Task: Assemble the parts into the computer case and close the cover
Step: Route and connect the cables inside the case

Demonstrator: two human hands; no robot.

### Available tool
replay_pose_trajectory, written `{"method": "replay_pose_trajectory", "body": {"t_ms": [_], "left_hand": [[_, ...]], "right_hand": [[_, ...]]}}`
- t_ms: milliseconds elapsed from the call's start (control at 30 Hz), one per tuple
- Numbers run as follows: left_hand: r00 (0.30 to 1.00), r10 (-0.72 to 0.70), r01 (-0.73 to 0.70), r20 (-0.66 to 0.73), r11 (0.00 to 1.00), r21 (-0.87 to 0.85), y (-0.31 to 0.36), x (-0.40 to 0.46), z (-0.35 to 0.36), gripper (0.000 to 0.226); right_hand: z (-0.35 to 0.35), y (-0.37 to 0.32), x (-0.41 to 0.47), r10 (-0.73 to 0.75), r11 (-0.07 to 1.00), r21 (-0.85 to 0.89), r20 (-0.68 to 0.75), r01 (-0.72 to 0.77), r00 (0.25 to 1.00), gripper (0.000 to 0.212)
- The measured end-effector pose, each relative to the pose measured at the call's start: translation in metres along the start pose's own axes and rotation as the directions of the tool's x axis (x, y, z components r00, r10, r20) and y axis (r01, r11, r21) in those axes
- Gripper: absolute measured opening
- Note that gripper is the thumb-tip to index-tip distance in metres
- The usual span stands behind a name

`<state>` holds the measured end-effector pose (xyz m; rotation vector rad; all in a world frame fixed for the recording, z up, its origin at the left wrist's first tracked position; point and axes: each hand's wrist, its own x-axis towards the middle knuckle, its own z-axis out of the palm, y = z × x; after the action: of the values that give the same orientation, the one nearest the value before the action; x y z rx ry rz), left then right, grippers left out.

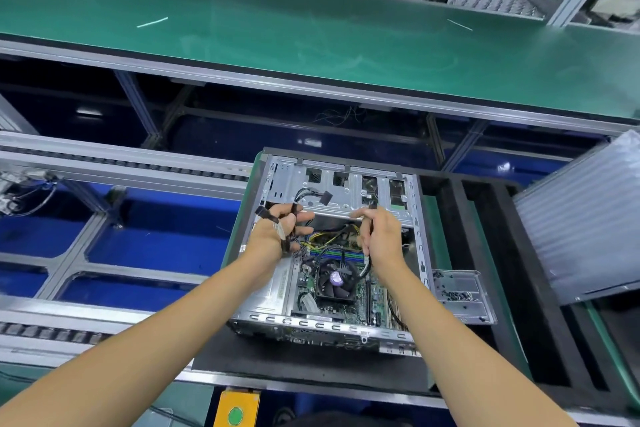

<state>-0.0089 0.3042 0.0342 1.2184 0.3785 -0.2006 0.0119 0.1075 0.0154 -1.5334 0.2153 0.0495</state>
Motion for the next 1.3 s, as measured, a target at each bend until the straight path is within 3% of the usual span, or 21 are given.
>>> {"method": "replay_pose_trajectory", "body": {"t_ms": [267,400,533,633,767,900,1033,1133,1233,1300], "left_hand": [[0.999,-0.01,0.011,0.034,0.999,-0.038,-0.005,0.004,0.014,0.023],[0.991,-0.044,0.041,0.13,0.999,0.027,-0.008,0.002,0.017,0.017],[0.97,-0.146,0.159,0.192,0.986,-0.055,-0.015,0.002,0.022,0.015],[0.946,-0.216,0.24,0.243,0.968,-0.075,-0.017,0.002,0.024,0.02],[0.904,-0.313,0.344,0.291,0.937,-0.061,-0.018,0.002,0.024,0.021],[0.894,-0.34,0.375,0.294,0.925,-0.07,-0.018,0.002,0.026,0.026],[0.91,-0.249,0.273,0.332,0.962,-0.026,-0.019,0.004,0.025,0.062],[0.929,-0.078,0.097,0.362,0.995,-0.035,-0.019,0.007,0.021,0.082],[0.909,0.04,-0.067,0.415,0.997,0.049,-0.017,0.005,0.021,0.087],[0.9,0.051,-0.133,0.432,0.978,0.163,-0.013,0.003,0.024,0.072]], "right_hand": [[-0.014,-0.002,-0.006,-0.081,0.991,-0.105,-0.025,0.078,0.996,0.038],[-0.009,-0.002,-0.008,-0.141,0.974,-0.183,-0.048,0.131,0.989,0.031],[-0.002,-0.006,-0.005,-0.106,0.991,-0.078,0.003,0.106,0.994,0.019],[-0.001,-0.006,-0.002,-0.115,0.976,-0.178,0.081,0.128,0.99,0.026],[-0.004,-0.005,0.003,-0.113,0.974,-0.2,-0.022,0.106,0.993,0.015],[-0.01,-0.004,0.005,-0.108,0.976,-0.198,-0.079,0.091,0.991,0.019],[-0.017,-0.004,0.006,-0.057,0.991,-0.127,-0.076,0.047,0.995,0.021],[-0.023,-0.003,0.006,-0.053,0.994,-0.099,-0.084,0.044,0.995,0.026],[-0.028,-0.005,0.006,-0.019,0.999,-0.04,-0.092,0.016,0.996,0.031],[-0.032,-0.006,0.007,0.01,1.0,0.001,-0.081,-0.01,0.997,0.036]]}}
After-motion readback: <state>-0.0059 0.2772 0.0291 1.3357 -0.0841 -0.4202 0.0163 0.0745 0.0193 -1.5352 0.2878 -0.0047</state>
